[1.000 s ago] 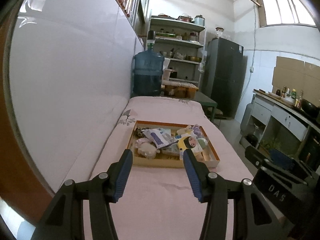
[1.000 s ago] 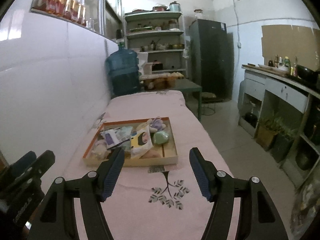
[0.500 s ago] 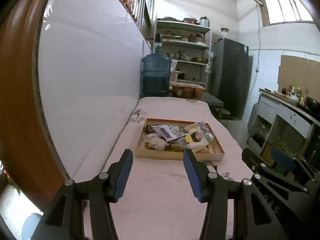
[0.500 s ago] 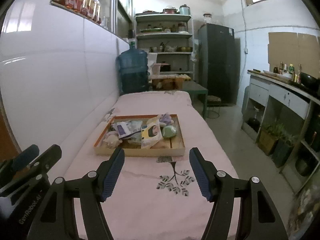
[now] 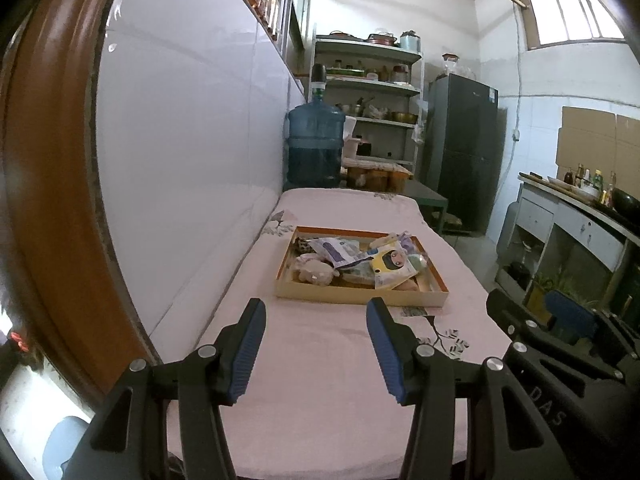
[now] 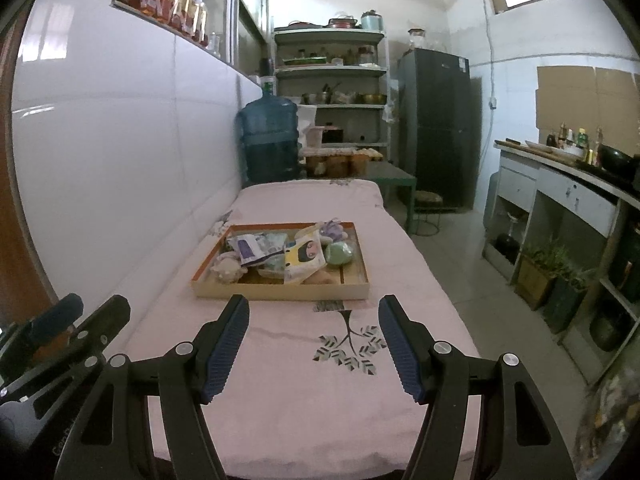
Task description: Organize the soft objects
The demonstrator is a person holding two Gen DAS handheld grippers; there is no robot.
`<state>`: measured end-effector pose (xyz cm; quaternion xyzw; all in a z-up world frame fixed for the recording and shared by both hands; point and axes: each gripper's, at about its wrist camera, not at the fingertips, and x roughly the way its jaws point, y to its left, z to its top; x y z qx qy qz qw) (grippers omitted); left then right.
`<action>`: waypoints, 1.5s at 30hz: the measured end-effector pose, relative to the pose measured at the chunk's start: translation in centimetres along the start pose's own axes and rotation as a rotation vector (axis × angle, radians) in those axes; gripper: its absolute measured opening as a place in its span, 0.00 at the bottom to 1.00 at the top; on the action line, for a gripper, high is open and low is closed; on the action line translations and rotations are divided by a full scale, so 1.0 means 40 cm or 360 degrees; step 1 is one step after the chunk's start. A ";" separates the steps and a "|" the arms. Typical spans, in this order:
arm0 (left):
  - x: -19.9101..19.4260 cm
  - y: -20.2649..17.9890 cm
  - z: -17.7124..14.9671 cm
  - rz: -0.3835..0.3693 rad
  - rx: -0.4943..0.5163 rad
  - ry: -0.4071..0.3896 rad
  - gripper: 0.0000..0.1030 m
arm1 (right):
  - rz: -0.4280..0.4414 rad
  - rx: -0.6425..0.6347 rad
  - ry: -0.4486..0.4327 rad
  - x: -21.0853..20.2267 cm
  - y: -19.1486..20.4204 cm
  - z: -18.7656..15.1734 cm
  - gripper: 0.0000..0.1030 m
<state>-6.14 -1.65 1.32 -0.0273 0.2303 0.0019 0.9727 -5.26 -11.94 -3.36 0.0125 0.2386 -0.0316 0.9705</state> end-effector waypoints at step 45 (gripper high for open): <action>-0.005 0.017 -0.014 0.0008 -0.0014 0.0008 0.51 | 0.0035 -0.0016 0.0011 -0.010 0.023 -0.014 0.67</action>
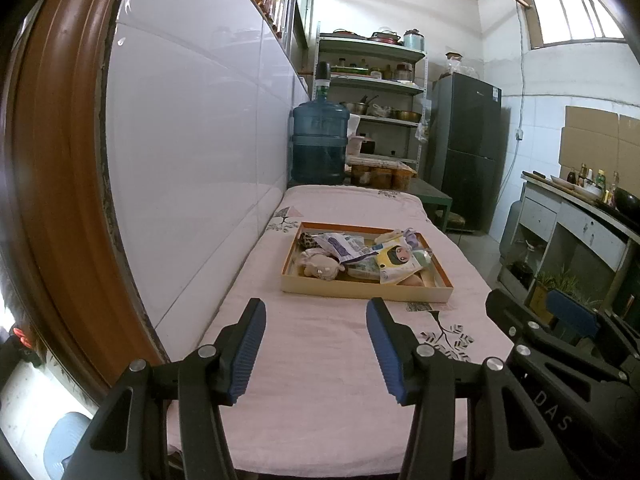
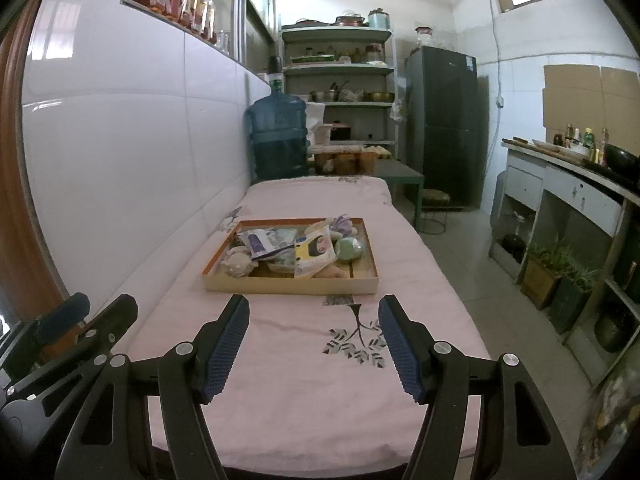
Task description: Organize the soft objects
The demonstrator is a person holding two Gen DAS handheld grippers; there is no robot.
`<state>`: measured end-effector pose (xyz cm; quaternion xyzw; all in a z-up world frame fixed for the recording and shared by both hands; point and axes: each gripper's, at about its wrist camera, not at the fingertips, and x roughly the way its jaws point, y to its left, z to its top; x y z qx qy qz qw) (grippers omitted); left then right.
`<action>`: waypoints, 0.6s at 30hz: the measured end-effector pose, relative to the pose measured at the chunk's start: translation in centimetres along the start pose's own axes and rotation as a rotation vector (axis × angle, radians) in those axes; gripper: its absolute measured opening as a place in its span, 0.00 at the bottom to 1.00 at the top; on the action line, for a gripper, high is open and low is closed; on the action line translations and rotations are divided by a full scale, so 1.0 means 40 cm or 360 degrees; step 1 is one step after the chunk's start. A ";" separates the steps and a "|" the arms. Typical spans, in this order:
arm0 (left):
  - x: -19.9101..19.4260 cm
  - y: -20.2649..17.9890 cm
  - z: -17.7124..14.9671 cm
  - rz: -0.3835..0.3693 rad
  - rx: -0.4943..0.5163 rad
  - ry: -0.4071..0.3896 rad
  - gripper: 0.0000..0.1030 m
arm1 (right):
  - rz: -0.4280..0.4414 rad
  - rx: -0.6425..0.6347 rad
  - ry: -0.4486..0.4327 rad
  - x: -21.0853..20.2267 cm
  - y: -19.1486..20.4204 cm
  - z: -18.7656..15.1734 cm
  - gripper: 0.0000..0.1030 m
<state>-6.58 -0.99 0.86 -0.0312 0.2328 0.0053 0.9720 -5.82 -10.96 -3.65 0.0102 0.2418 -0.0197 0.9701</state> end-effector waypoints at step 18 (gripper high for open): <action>0.000 -0.001 0.001 -0.0001 0.0001 0.0001 0.51 | 0.0002 0.0003 0.0003 0.000 0.007 -0.005 0.67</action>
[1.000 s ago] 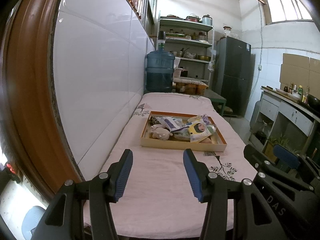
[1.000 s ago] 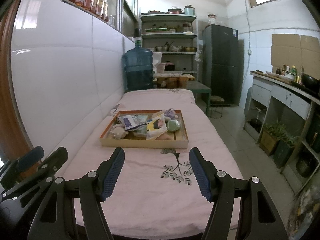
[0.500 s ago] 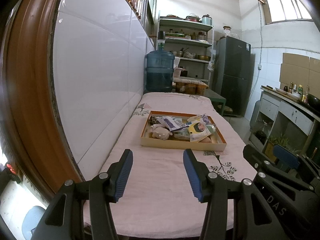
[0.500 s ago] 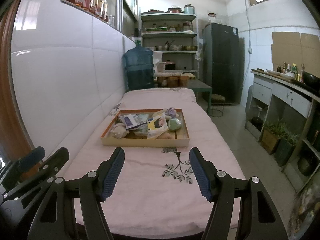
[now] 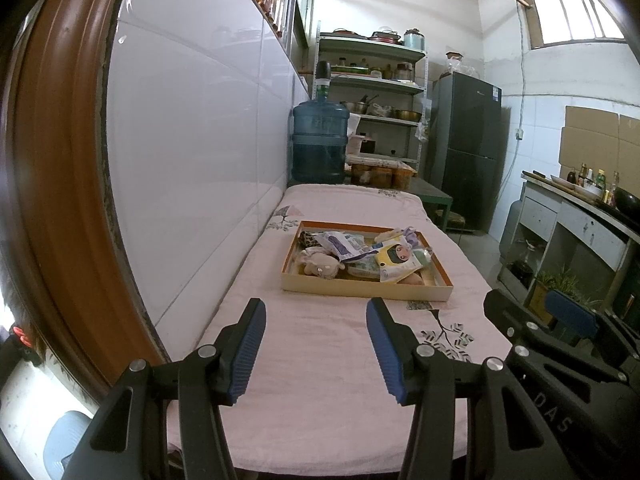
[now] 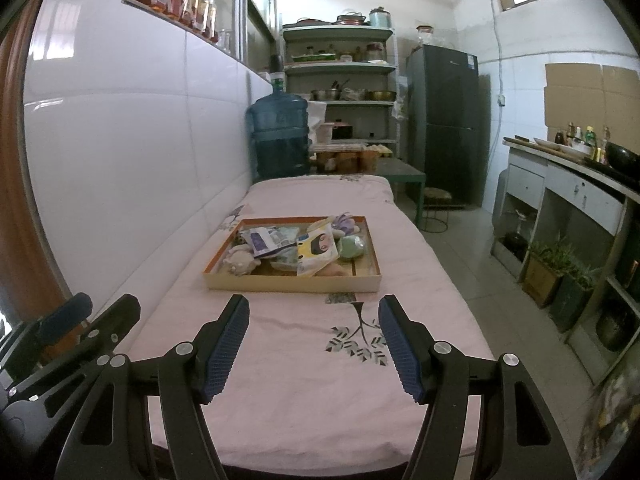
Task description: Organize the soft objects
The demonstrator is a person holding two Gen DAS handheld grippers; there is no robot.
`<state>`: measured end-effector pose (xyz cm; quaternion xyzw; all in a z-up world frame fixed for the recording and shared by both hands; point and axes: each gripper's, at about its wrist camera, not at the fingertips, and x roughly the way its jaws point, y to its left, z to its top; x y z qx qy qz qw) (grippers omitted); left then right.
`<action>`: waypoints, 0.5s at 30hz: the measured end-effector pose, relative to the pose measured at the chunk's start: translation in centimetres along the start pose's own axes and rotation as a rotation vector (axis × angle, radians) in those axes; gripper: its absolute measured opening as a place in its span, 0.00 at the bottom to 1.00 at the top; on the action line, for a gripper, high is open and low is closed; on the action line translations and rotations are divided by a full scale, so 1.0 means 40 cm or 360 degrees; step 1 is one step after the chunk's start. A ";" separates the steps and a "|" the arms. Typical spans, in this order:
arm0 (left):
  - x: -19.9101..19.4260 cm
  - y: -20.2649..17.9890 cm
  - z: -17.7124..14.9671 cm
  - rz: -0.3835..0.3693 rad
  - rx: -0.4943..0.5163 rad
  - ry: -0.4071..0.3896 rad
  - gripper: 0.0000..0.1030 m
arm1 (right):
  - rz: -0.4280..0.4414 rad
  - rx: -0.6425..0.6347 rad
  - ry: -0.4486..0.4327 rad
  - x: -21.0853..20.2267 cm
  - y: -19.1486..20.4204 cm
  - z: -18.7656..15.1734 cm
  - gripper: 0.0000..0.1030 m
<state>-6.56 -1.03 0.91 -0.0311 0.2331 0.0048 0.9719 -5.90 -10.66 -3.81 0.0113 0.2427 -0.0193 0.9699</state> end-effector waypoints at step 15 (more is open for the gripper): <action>0.004 0.011 -0.010 0.0002 -0.0001 0.0003 0.51 | 0.0001 -0.0001 -0.0002 0.002 0.008 -0.004 0.67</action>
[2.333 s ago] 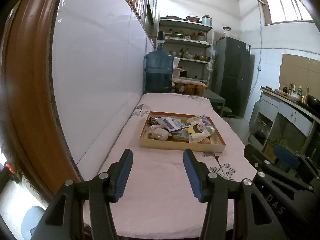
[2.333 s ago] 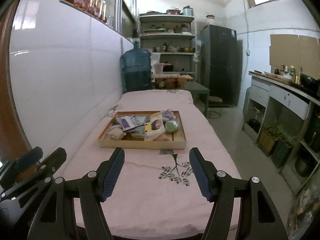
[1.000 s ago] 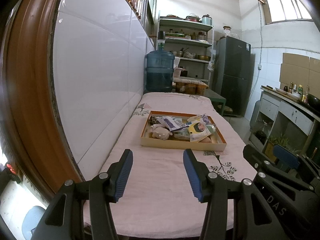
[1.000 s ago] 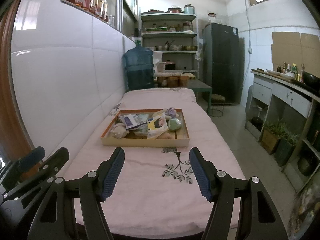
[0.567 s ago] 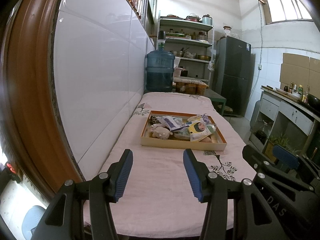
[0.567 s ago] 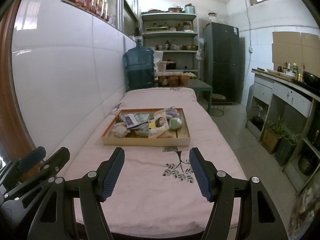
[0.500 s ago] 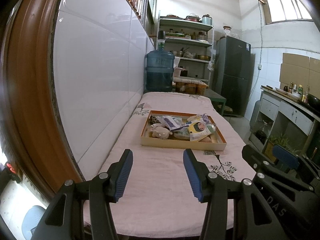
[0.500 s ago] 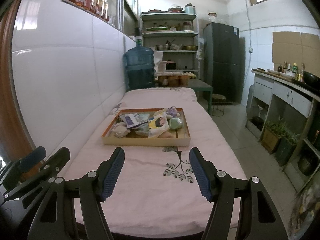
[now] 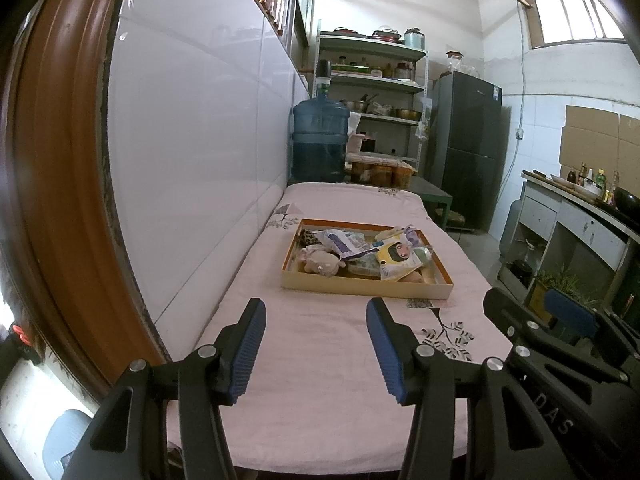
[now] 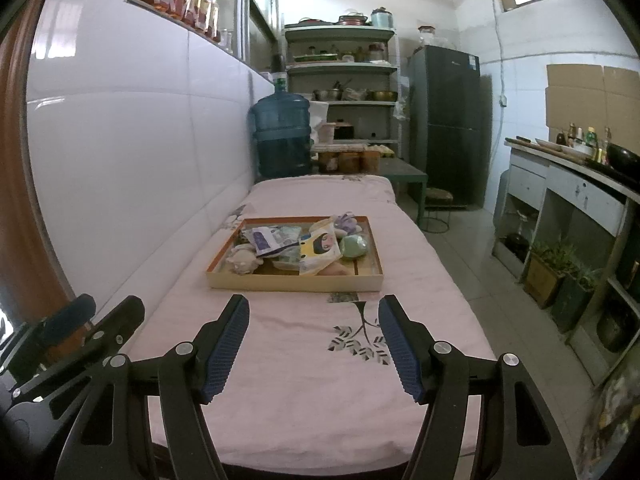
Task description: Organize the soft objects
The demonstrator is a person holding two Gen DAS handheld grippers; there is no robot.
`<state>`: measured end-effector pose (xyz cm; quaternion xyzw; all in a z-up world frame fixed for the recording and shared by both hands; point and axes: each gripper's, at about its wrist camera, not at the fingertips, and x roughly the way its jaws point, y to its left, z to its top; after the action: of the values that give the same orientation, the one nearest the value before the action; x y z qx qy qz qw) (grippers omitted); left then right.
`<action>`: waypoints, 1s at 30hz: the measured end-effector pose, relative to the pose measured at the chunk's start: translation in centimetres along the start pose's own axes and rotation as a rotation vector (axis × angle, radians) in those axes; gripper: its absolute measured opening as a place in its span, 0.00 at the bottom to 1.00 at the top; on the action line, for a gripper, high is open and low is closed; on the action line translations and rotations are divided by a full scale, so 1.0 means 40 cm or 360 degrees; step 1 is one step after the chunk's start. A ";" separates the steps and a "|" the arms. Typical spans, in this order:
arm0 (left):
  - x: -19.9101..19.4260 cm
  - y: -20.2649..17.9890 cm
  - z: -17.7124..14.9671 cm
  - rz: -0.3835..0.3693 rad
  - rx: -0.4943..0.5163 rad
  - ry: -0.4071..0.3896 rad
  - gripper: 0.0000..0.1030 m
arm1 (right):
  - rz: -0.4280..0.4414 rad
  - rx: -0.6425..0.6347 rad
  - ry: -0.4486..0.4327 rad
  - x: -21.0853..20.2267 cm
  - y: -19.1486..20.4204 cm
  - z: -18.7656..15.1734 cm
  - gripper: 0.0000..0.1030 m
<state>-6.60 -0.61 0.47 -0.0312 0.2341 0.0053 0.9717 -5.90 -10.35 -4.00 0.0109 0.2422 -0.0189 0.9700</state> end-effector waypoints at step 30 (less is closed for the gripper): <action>0.006 0.015 -0.019 0.0021 -0.0015 -0.0007 0.51 | 0.0013 -0.0006 0.0015 0.006 0.032 -0.017 0.67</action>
<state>-6.75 -0.07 -0.36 -0.0343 0.2322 0.0130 0.9720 -5.97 -9.06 -4.70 0.0103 0.2467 -0.0145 0.9689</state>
